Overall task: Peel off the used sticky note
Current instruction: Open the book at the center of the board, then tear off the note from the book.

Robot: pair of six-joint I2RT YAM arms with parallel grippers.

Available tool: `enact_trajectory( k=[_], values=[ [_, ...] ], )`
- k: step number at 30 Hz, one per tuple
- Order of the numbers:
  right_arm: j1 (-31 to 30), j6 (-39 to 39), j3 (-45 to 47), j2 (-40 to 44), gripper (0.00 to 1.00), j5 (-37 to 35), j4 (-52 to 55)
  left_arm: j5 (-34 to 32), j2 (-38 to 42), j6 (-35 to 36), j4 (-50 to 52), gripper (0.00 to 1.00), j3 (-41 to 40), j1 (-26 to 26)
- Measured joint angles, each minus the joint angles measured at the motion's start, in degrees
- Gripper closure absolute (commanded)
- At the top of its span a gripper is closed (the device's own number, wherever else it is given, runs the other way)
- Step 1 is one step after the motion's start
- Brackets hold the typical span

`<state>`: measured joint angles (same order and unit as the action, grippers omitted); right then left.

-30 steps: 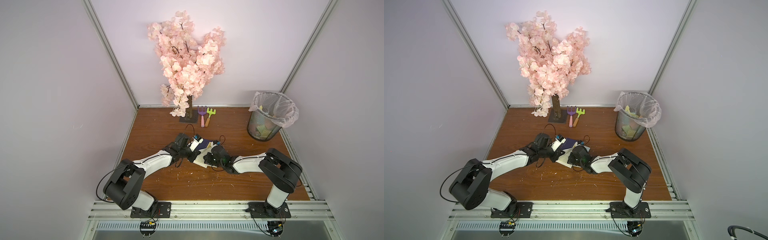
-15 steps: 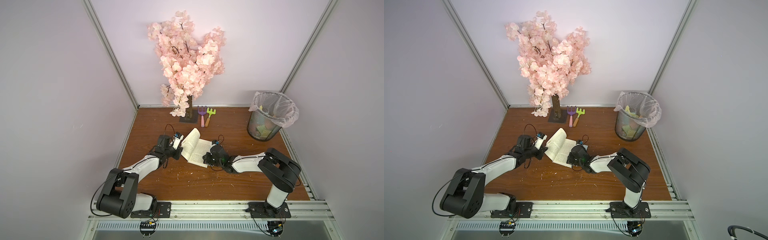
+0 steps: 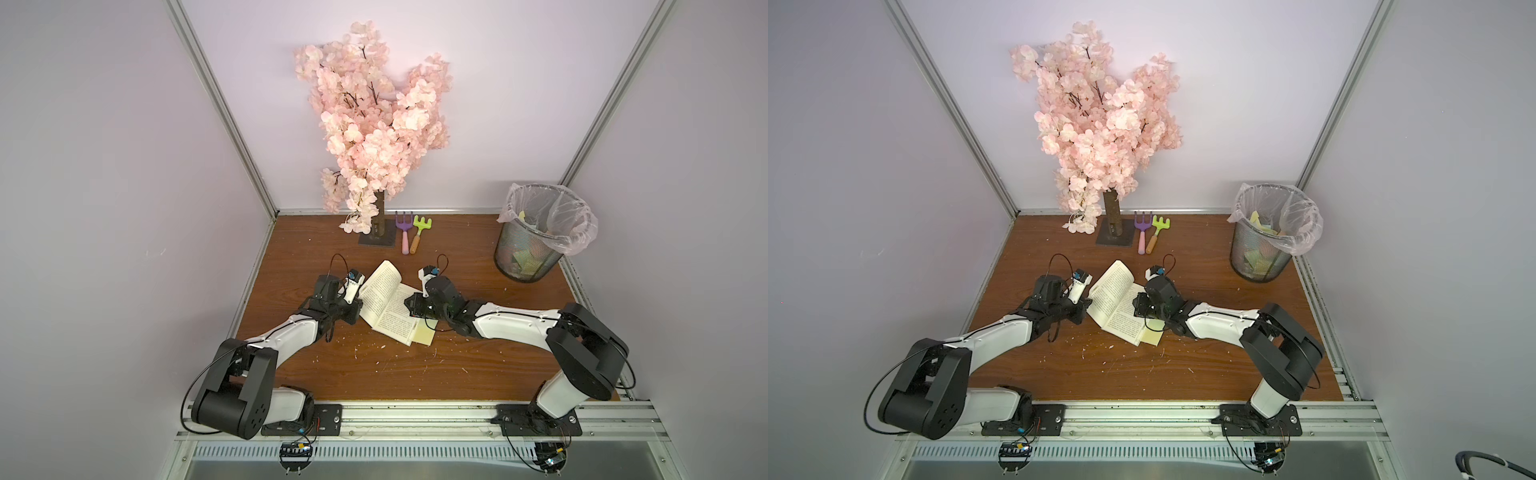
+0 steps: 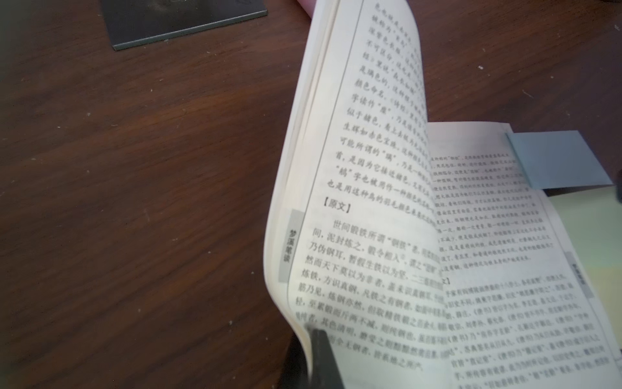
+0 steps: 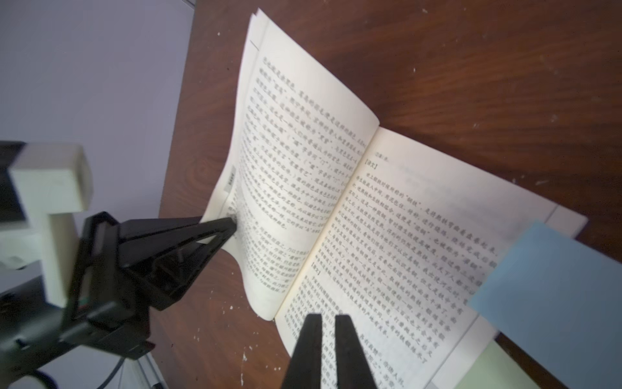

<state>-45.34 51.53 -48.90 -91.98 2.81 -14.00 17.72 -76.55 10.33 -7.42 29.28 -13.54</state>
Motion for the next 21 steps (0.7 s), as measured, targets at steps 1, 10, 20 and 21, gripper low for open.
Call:
enact_trajectory(
  k=[1, 10, 20, 21],
  values=[
    [0.74, -0.11, 0.52, 1.25, 0.75, 0.26, 0.11, -0.02, 0.17, 0.00, 0.09, 0.98, 0.00, 0.00],
    [8.61, 0.09, 16.90, 14.58, 0.53, 2.01, 1.66, -0.20, 1.05, -0.02, 0.79, 0.98, 0.00, 0.00],
    [12.26, 5.03, 27.52, 13.64, 0.50, 7.61, -8.55, -0.17, 1.05, -0.04, 0.96, 0.98, 0.00, 0.00],
    [12.33, 5.38, 27.23, 12.31, 0.50, 8.37, -10.21, -0.17, 1.03, -0.04, 0.96, 0.98, 0.00, 0.00]
  ],
)
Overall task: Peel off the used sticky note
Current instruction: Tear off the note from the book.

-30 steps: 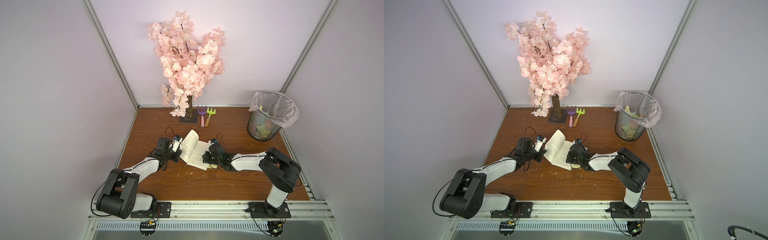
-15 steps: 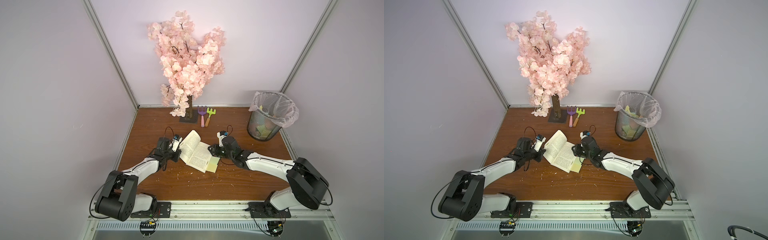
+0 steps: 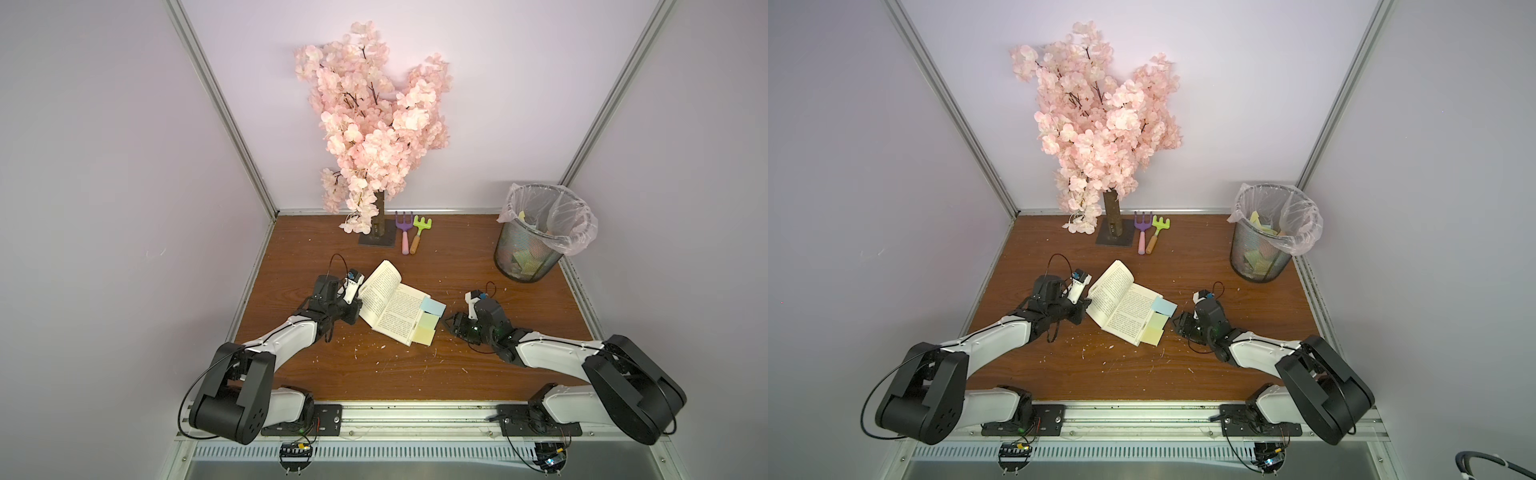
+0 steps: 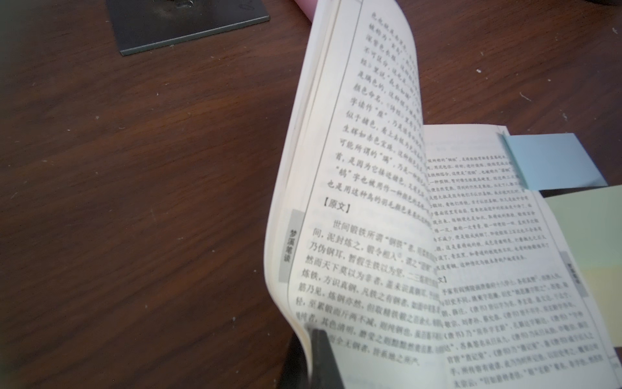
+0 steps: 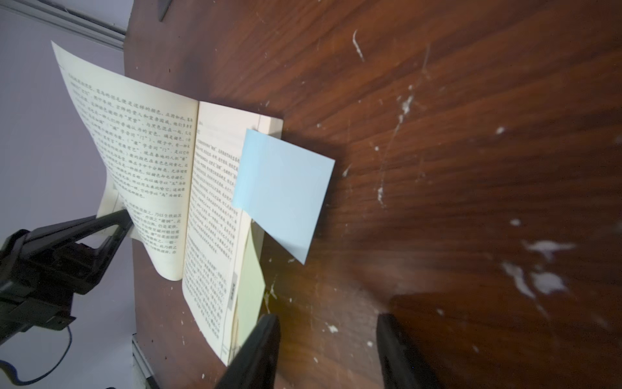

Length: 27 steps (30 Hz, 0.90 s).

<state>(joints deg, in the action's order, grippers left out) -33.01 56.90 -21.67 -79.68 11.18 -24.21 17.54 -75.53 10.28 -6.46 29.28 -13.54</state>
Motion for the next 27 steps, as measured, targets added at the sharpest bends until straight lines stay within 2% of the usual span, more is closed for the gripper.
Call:
enact_trajectory(
  k=[10, 14, 17, 19, 22, 23, 27],
  values=[
    [1.07, 5.51, -2.93, -13.16, 0.51, 3.58, -17.44, 0.02, 0.00, 0.02, 0.00, 0.98, 0.00, 0.00],
    [1.36, 7.48, -2.86, -15.52, 0.56, 4.35, -21.99, 0.02, 0.00, 0.02, 0.02, 0.98, 0.00, 0.00],
    [1.73, 8.55, -1.86, -15.72, 0.64, 4.35, -23.37, 0.02, 0.00, 0.04, 0.02, 0.98, 0.00, 0.00],
    [2.03, 8.96, -1.20, -15.58, 0.74, 4.31, -23.63, 0.02, 0.00, 0.04, 0.02, 0.98, 0.00, 0.00],
    [2.73, 8.96, -0.90, -15.50, 0.96, 3.78, -22.43, 0.02, 0.02, 0.04, 0.02, 0.98, 0.00, 0.00],
    [2.97, 8.72, -0.85, -15.50, 1.00, 3.54, -21.90, 0.00, 0.00, 0.04, 0.02, 0.98, 0.00, 0.00],
    [4.09, 7.74, -0.83, -15.21, 1.00, 3.32, -20.76, -0.04, 0.02, 0.04, 0.04, 0.98, 0.00, 0.00]
  ],
)
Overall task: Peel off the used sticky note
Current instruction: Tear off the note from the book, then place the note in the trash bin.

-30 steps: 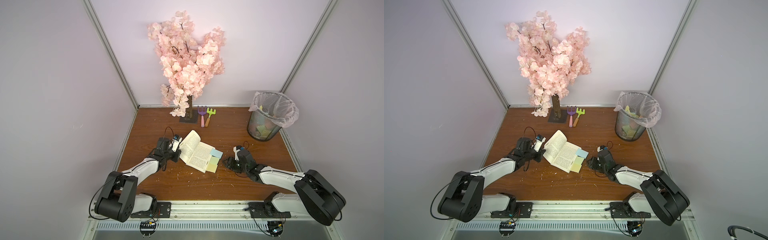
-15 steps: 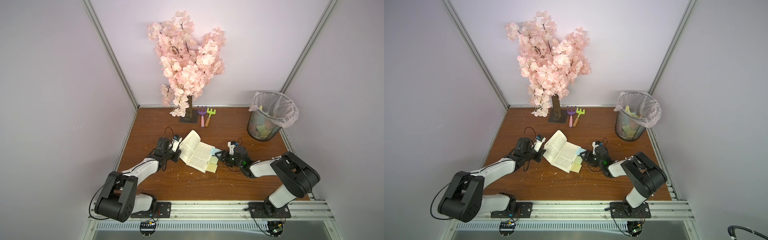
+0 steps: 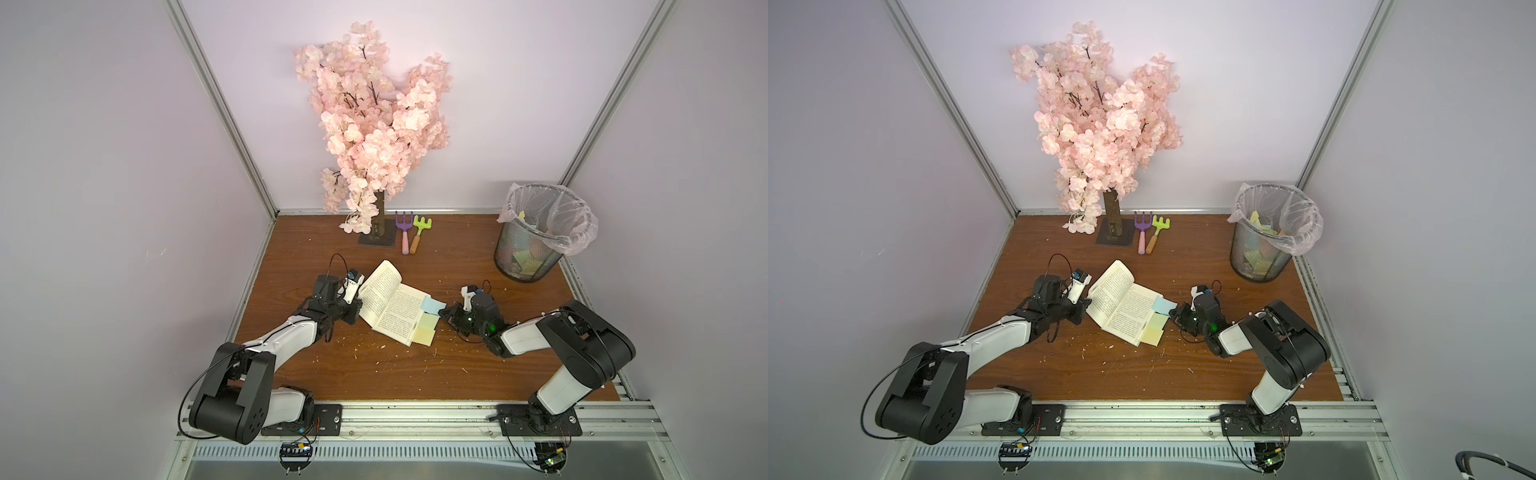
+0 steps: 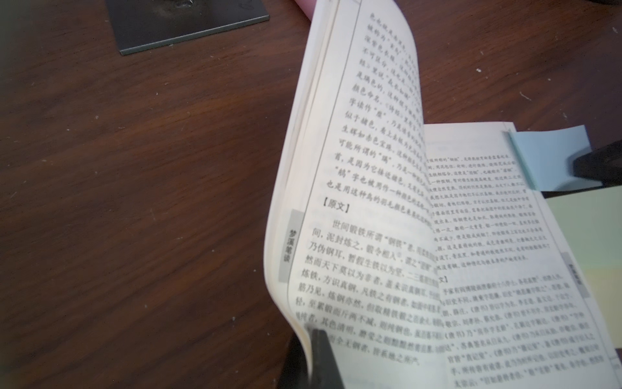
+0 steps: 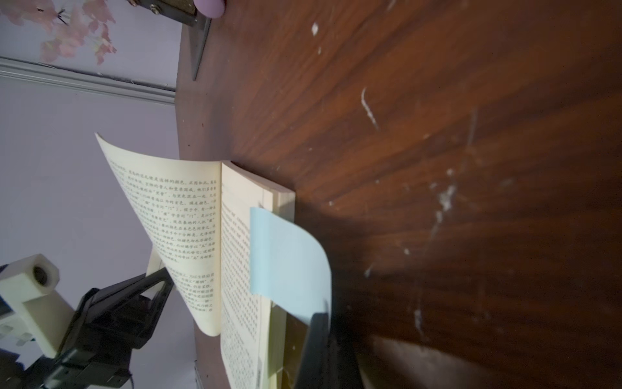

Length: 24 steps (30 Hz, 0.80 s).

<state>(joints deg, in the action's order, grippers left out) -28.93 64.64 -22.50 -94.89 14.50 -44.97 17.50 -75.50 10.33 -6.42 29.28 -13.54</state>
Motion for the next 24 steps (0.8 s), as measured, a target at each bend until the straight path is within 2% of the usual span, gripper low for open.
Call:
enact_trajectory(
  k=[13, 17, 24],
  values=[
    [6.86, -8.28, -3.06, 5.60, 1.00, 2.91, 12.55, -0.94, 0.79, 0.04, 0.46, 0.98, 0.00, 0.00],
    [7.58, -14.60, -8.41, 14.75, 1.00, 1.88, 24.48, -1.16, 0.81, 0.07, 0.50, 0.98, 0.00, 0.00],
    [8.57, -25.51, -24.98, 31.45, 1.00, -6.86, 40.79, -1.14, 0.81, 0.20, 0.87, 0.98, 0.00, 0.00]
  ],
)
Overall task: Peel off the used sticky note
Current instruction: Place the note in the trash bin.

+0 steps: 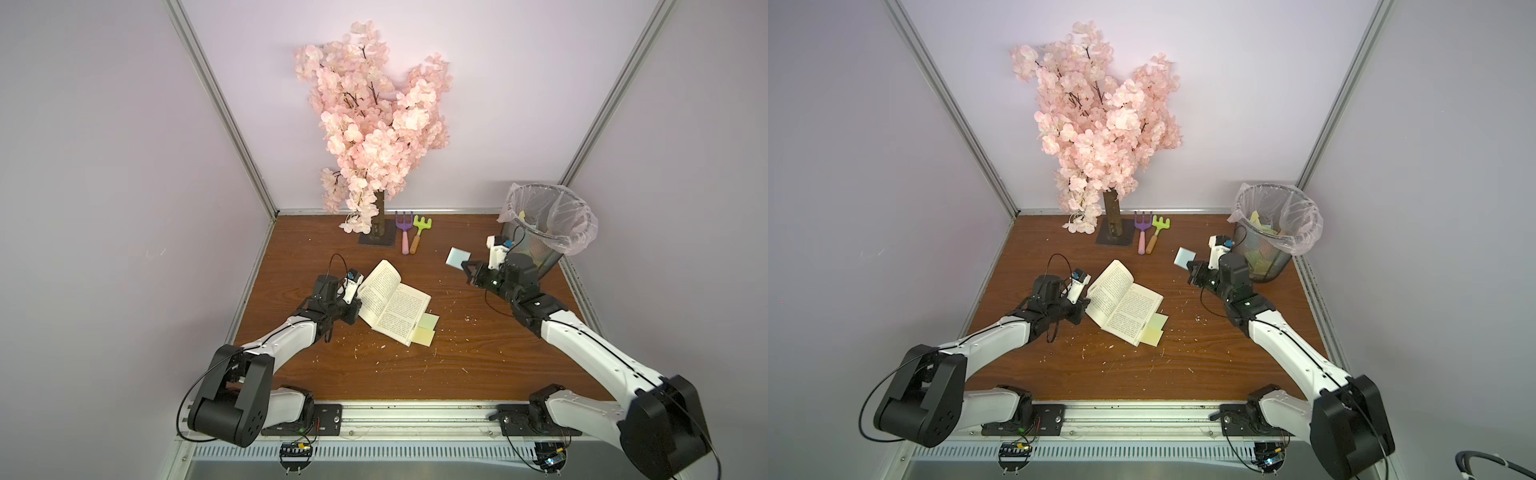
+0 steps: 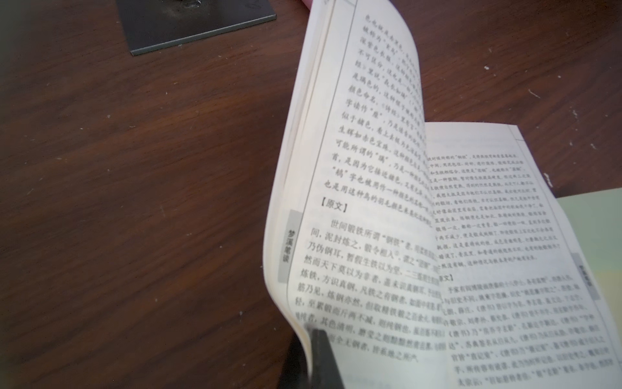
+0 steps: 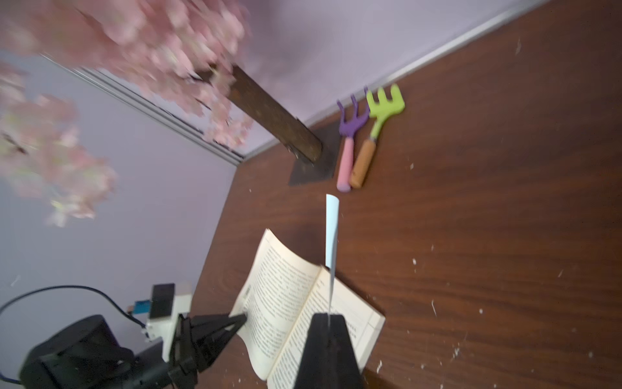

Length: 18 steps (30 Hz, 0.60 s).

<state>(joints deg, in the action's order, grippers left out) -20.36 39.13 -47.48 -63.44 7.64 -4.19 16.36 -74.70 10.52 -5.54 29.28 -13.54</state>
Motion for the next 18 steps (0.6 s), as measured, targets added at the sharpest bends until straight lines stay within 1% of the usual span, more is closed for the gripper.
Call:
enact_trajectory(
  k=[4, 7, 10, 13, 18],
  values=[
    [2.14, -4.17, -8.79, 2.73, 1.00, -7.26, 6.97, 0.07, 0.00, 0.00, 0.02, 0.98, 0.00, 0.00],
    [6.05, -6.40, -14.58, 2.05, 1.00, -11.96, 11.43, 0.11, 0.00, 0.02, 0.02, 0.98, 0.00, 0.00],
    [12.17, -7.91, -20.79, -0.87, 1.00, -15.04, 14.62, 0.13, 0.00, 0.00, 0.04, 0.98, 0.00, 0.00],
    [17.66, -8.70, -26.16, -5.31, 1.00, -16.13, 15.89, 0.13, 0.00, 0.00, 0.07, 0.98, 0.00, 0.00],
    [23.47, -9.35, -33.14, -14.51, 1.00, -17.09, 17.38, 0.17, 0.00, 0.00, 0.07, 0.98, 0.00, 0.00]
  ],
)
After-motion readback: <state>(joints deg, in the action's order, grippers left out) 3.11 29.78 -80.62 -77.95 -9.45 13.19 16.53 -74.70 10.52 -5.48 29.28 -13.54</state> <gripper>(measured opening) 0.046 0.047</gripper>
